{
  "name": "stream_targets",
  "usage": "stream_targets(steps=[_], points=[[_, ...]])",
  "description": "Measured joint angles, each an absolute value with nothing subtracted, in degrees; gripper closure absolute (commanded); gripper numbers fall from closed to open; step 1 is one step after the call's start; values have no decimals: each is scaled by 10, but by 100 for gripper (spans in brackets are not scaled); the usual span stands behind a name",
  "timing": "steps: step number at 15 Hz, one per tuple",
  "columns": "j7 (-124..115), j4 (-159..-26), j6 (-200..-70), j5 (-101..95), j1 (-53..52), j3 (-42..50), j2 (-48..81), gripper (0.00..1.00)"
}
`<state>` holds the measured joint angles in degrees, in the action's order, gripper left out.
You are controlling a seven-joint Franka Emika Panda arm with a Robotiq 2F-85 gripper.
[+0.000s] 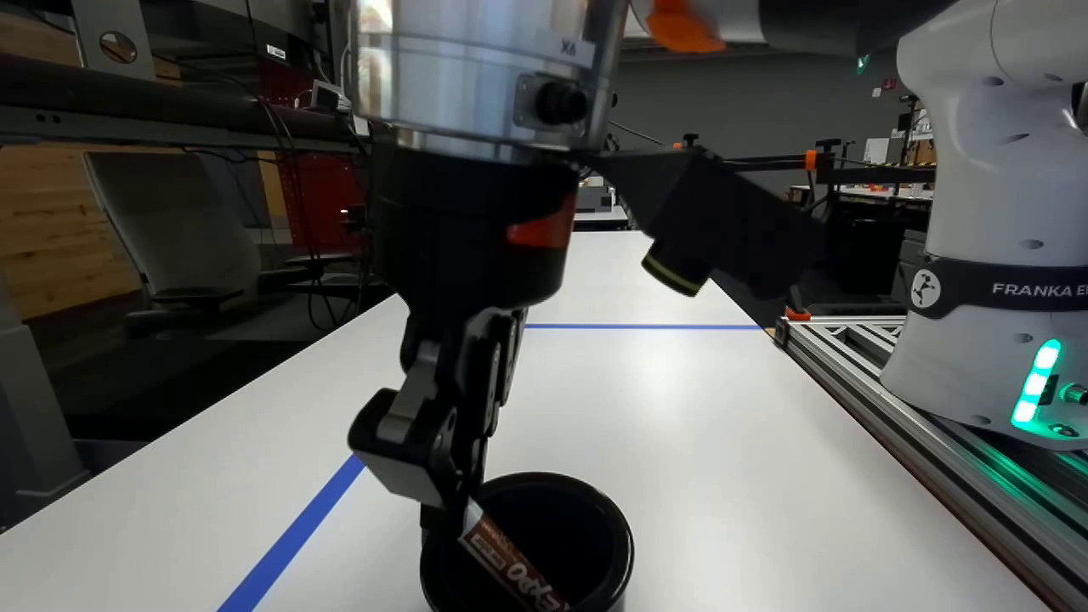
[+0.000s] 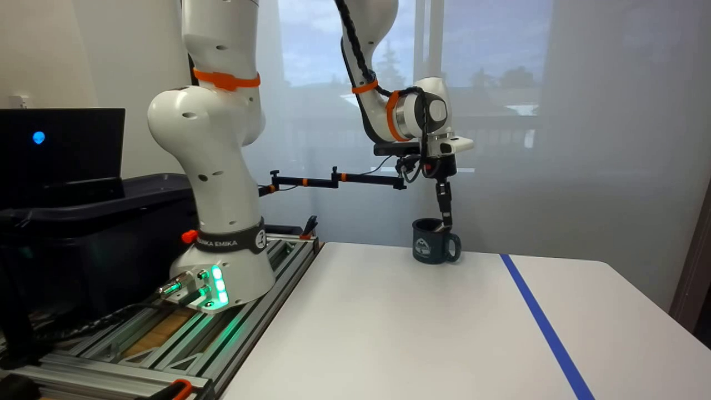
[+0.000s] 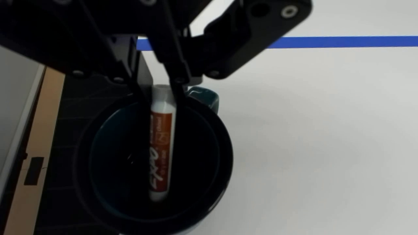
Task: Put the marker on the table.
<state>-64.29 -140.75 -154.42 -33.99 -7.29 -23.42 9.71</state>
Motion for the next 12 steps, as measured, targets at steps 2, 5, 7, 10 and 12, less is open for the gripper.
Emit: stream_targets(steps=[2, 5, 7, 10, 12], points=[[-636, -1407, -1544, -338, -73, -236, 97, 95], [-609, -1410, -1545, -310, -70, -247, 86, 95], [-569, -1419, -1548, -257, -90, -234, 63, 95], [-533, -1439, -1548, -203, -116, -214, 11, 95], [-526, -1456, -1548, -184, -124, -205, -28, 95]])
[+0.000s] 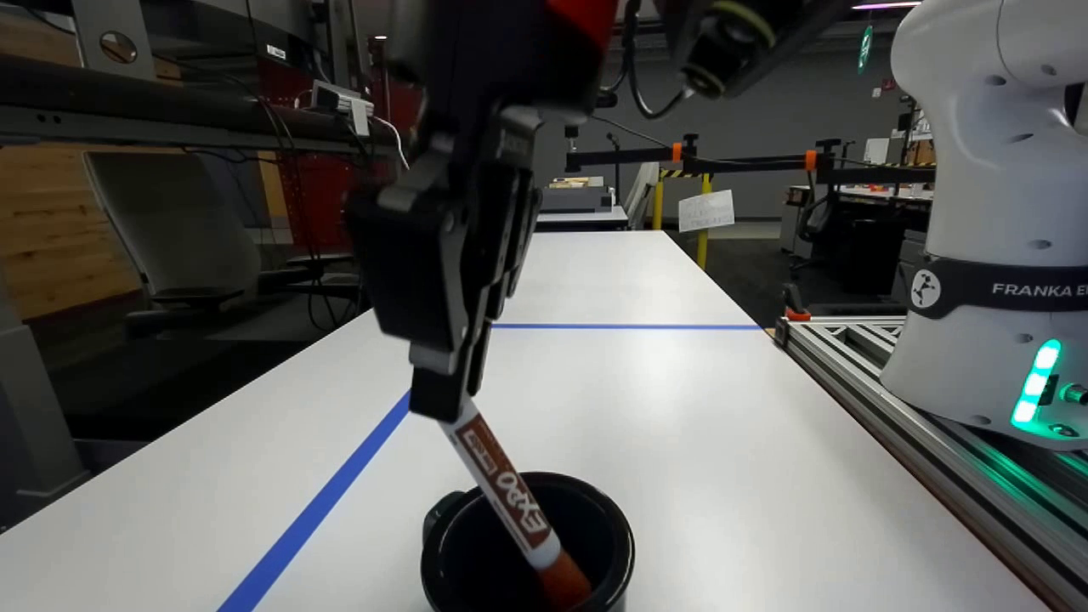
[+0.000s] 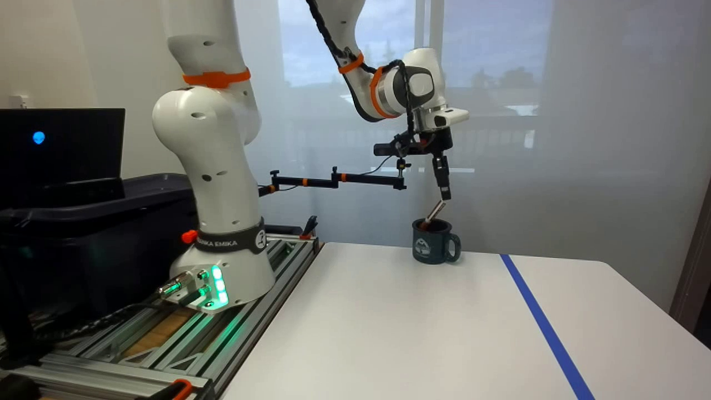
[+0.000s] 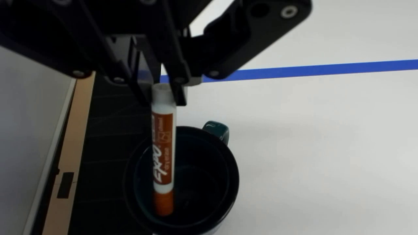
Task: Put the marker on the table.
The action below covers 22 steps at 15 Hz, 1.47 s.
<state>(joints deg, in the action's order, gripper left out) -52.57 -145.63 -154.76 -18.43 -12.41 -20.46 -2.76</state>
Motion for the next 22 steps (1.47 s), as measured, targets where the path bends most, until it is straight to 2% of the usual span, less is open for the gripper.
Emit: stream_targets(steps=[12, 16, 22], points=[[-505, -1576, -1489, -61, -84, -130, -222, 95], [-424, -1582, -1458, 27, -72, -68, -198, 95], [-222, -1568, -1483, 178, -60, 7, -78, 95]])
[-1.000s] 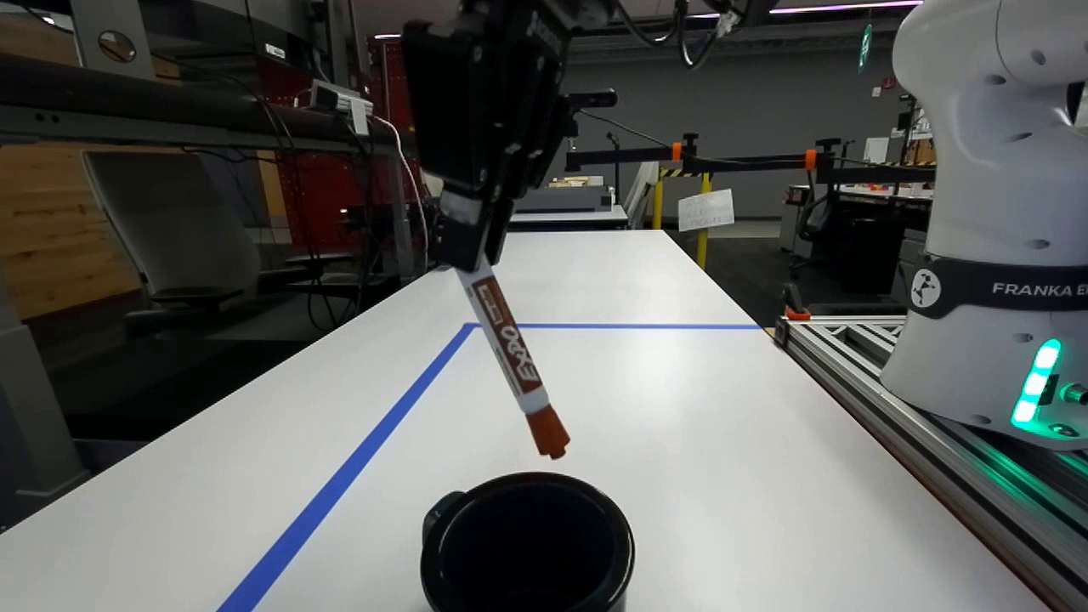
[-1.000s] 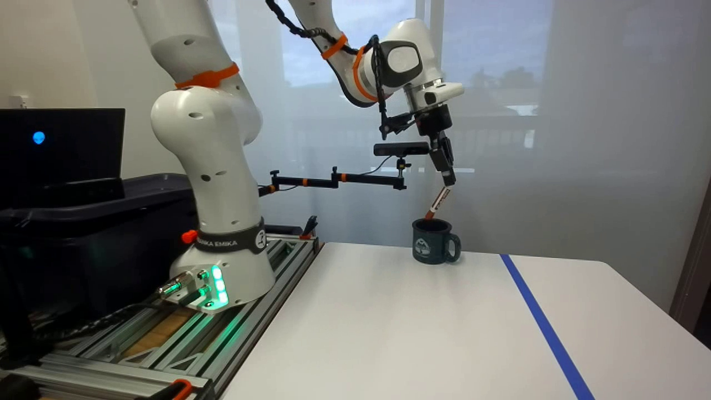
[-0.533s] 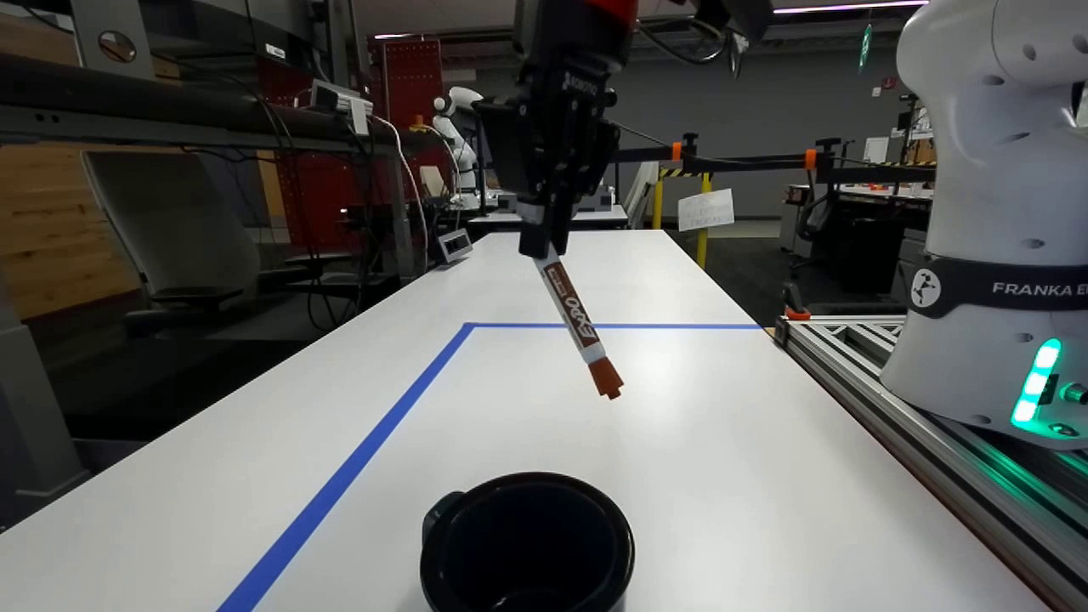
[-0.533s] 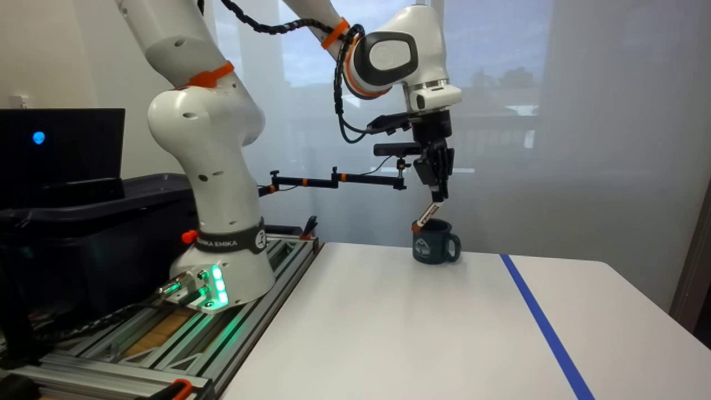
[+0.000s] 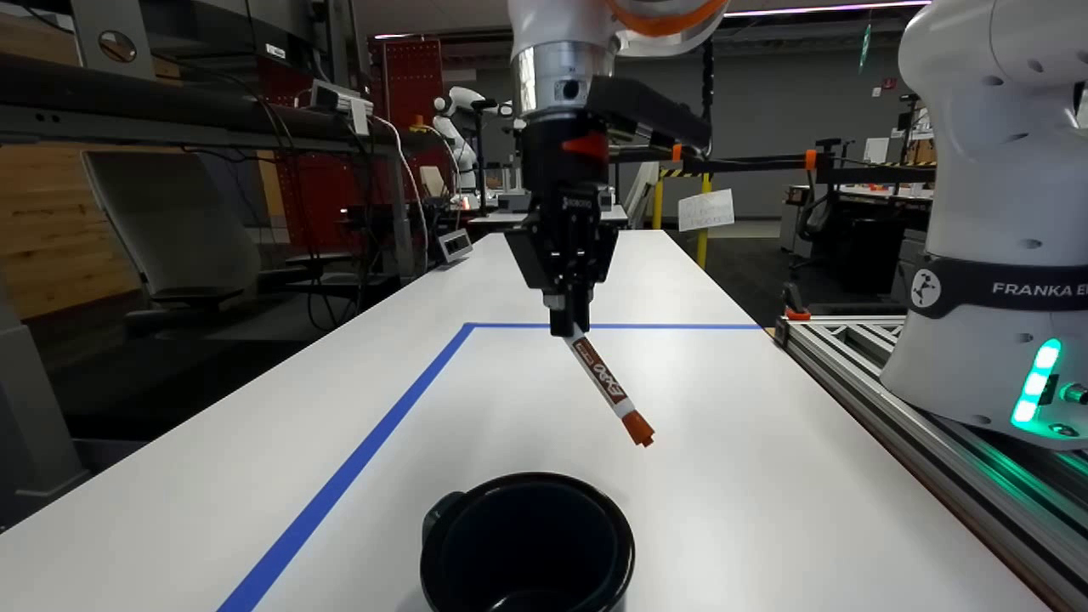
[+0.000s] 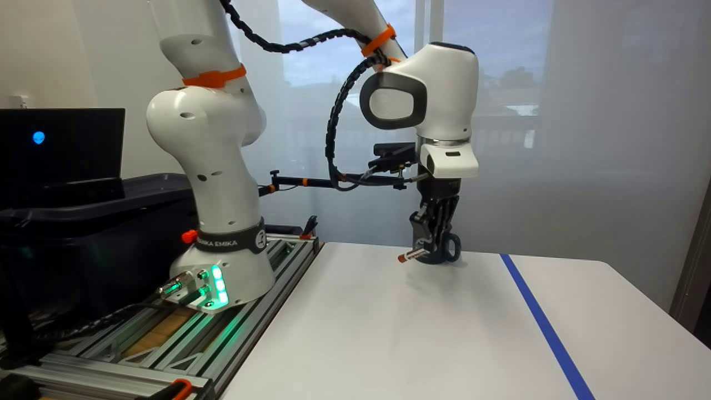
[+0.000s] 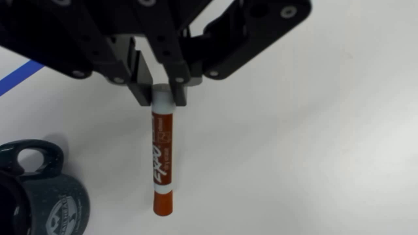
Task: Put the marker on the table.
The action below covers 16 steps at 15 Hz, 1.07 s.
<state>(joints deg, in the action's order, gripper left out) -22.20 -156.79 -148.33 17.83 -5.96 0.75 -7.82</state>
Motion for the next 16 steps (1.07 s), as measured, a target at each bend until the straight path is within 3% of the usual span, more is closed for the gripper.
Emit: stream_targets(steps=[9, 15, 16], points=[[-142, -1504, -1576, 225, -45, -9, 86, 95], [-176, -1481, -1677, 143, -66, -9, 169, 95], [-188, -1480, -1695, 125, -78, -1, 176, 88]])
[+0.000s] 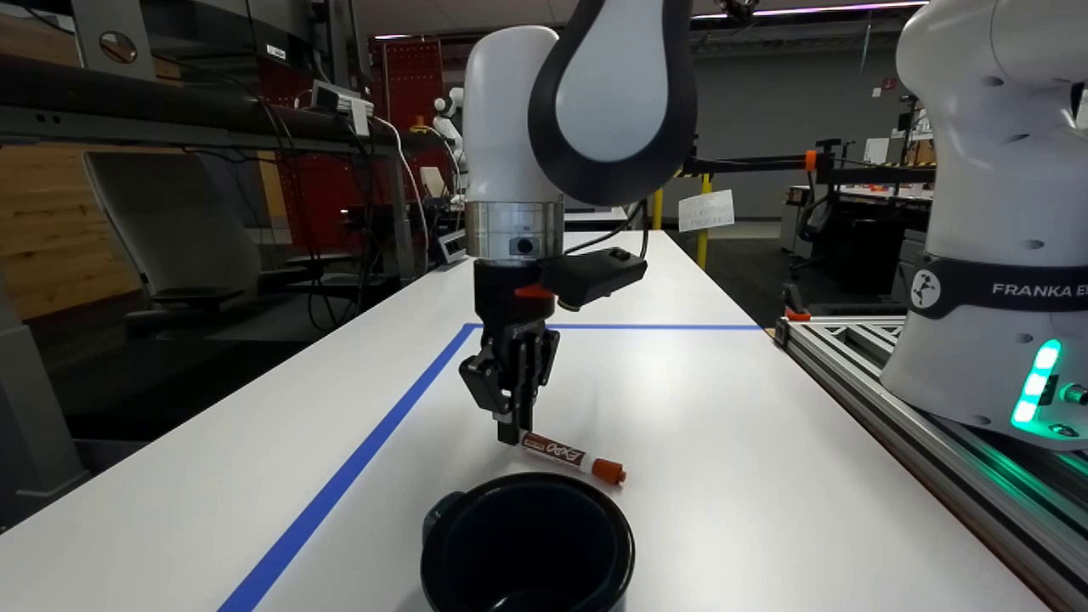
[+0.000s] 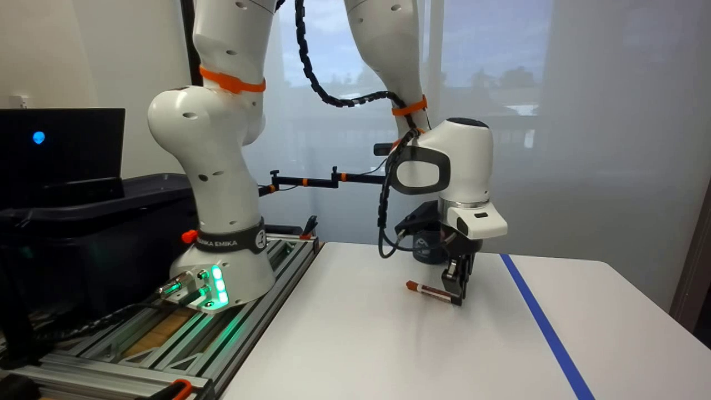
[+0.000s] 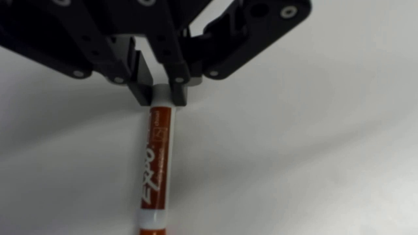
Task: Put the marker on the table.
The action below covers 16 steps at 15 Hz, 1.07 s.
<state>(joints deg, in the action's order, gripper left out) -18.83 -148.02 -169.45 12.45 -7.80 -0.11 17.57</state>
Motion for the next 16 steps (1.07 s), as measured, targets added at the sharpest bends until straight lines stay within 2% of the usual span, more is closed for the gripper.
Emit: stream_targets(steps=[1, 2, 3, 9, 13, 16], points=[[-200, -1480, -1709, 106, -94, 10, 180, 54], [-212, -1480, -1721, 89, -112, 25, 181, 53], [-224, -1480, -1730, 70, -135, 46, 181, 48], [-265, -1482, -1748, -28, -286, 180, 164, 2], [-269, -1493, -1711, -102, -366, 255, 106, 0], [-254, -1506, -1630, -101, -373, 253, 28, 0]])
